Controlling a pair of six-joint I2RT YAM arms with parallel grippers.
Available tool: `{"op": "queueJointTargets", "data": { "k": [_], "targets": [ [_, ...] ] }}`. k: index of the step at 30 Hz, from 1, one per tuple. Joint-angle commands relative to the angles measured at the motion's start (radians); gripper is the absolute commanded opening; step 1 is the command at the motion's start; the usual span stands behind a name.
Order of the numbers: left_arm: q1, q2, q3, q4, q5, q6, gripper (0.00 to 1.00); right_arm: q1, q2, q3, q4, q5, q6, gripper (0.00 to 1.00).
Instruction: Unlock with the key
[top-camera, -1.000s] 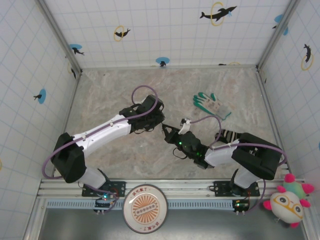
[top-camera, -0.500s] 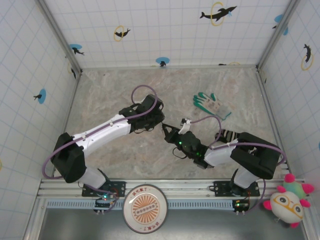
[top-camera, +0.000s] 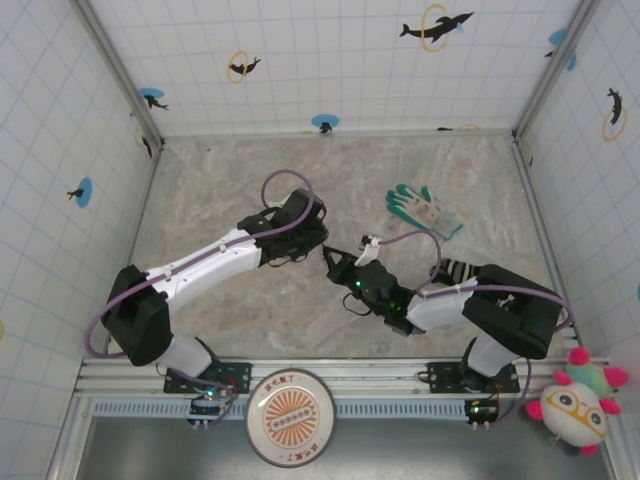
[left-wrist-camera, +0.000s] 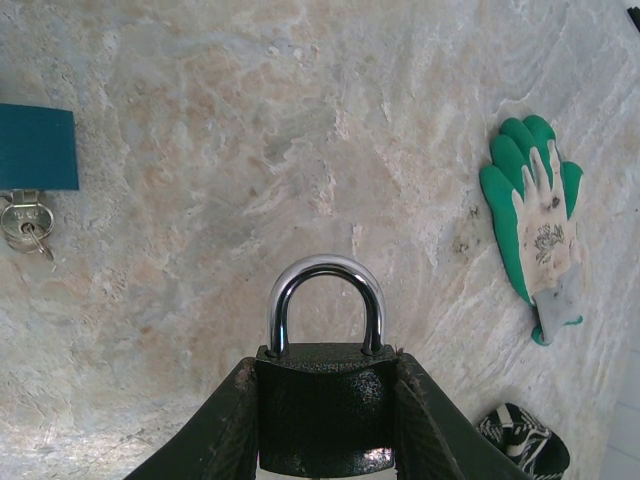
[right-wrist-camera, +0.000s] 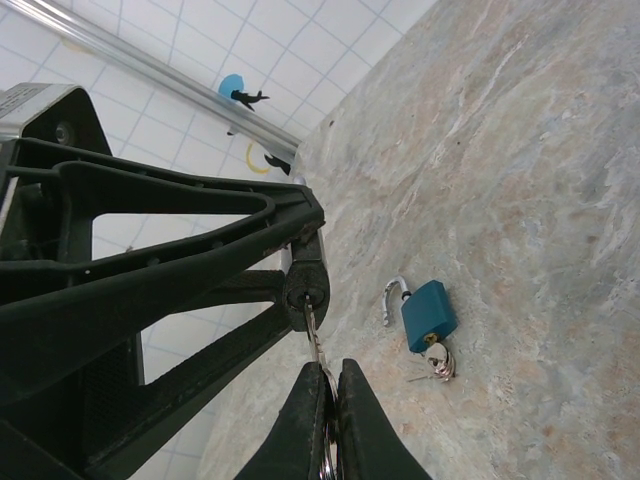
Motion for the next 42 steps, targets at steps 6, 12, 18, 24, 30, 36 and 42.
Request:
{"op": "queueJointTargets", "data": {
  "k": [6, 12, 18, 24, 30, 36, 42],
  "targets": [
    [-0.015, 0.003, -0.004, -0.004, 0.033, -0.010, 0.09, -0.012, -0.028, 0.050, -0.015, 0.056, 0.044, 0.00],
    [-0.014, -0.006, 0.006, -0.018, 0.007, -0.010, 0.09, -0.012, -0.036, 0.050, -0.090, 0.064, 0.068, 0.00],
    [-0.007, -0.014, 0.022, -0.032, -0.010, -0.002, 0.09, -0.011, -0.054, 0.030, -0.126, 0.082, 0.086, 0.00],
    [-0.004, -0.019, 0.021, -0.033, -0.011, 0.000, 0.09, -0.009, -0.064, 0.023, -0.126, 0.088, 0.083, 0.00],
    [-0.004, -0.009, 0.021, -0.028, 0.006, 0.003, 0.08, -0.009, -0.066, 0.040, -0.119, 0.076, 0.046, 0.00],
    [-0.007, 0.003, 0.011, -0.014, 0.028, 0.000, 0.03, -0.016, -0.071, 0.062, -0.107, 0.070, 0.001, 0.00],
    [-0.013, 0.011, 0.012, -0.006, 0.039, -0.002, 0.02, -0.019, -0.072, 0.075, -0.091, 0.070, -0.032, 0.00]
  ]
}}
